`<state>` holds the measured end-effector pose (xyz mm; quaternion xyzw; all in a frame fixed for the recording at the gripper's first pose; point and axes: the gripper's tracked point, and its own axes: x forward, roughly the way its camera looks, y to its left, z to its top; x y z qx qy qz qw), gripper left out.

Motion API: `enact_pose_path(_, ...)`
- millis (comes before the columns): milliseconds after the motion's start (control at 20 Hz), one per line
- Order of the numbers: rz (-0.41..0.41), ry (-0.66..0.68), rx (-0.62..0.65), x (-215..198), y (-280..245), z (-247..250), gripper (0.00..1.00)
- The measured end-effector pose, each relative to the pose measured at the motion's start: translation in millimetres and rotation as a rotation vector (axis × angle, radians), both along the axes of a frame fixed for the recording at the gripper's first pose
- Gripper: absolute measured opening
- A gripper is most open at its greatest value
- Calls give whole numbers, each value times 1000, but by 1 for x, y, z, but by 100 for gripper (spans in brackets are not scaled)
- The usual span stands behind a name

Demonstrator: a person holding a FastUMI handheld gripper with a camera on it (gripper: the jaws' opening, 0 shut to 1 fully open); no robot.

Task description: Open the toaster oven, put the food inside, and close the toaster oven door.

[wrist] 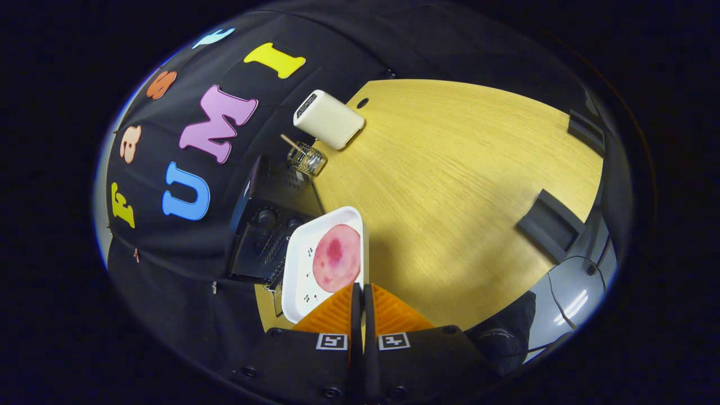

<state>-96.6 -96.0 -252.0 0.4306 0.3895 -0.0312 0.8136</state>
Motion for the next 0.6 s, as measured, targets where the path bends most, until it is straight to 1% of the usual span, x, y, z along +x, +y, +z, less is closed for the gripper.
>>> enact_pose_path(250, 50, -45, 44, 19, 59, 15, 6)
enact_pose_path(600, 102, -87, 50, 48, 116, 25, 5)
